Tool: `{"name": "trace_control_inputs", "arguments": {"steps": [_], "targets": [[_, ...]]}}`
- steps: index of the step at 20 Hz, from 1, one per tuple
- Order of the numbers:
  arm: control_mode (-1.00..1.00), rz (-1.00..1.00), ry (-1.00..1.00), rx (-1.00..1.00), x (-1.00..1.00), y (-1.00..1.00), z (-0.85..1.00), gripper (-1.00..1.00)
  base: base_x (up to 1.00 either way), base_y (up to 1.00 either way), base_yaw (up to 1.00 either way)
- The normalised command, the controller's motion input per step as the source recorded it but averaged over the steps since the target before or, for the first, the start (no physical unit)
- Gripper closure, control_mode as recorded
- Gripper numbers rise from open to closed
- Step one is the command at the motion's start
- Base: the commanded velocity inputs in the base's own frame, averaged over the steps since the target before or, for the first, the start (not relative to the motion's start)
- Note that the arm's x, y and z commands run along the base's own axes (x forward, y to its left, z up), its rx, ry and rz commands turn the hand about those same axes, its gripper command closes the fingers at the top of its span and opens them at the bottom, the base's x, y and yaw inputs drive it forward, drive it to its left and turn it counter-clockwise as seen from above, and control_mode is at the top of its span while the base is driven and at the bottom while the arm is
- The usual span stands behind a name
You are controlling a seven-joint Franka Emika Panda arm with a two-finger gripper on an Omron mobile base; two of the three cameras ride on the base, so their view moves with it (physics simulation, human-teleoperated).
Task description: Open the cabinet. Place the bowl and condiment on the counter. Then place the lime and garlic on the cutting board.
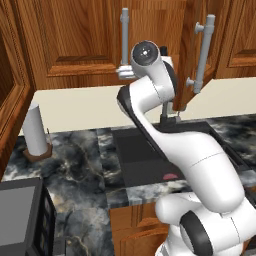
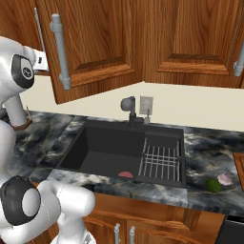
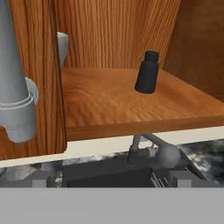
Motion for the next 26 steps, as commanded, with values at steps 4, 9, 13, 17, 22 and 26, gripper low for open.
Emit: {"name": "trace_control_inputs", "arguments": {"steps": [4, 9, 13, 17, 22, 26], "targets": [[-1.00, 0.00, 0.00, 0.00, -0.01, -0.50, -0.07, -1.00, 0.00, 0.00, 0.00], [-1.00, -0.04, -0.02, 0.00, -0.16, -0.33, 0.07, -1.00, 0.00, 0.00, 0.00], [-1.00, -0.07, 0.00, -0.01, -0.16, -0.28, 0.27, -1.00, 0.00, 0.00, 0.00], [-1.00, -0.06, 0.00, -0.02, -0.10, -0.28, 0.12, -1.00, 0.00, 0.00, 0.00], [-1.00, -0.03, 0.00, -0.02, -0.01, -0.32, 0.06, -1.00, 0.00, 0.00, 0.00], [-1.00, -0.03, 0.00, 0.00, -0.02, -0.46, 0.00, -1.00, 0.00, 0.00, 0.00]]}}
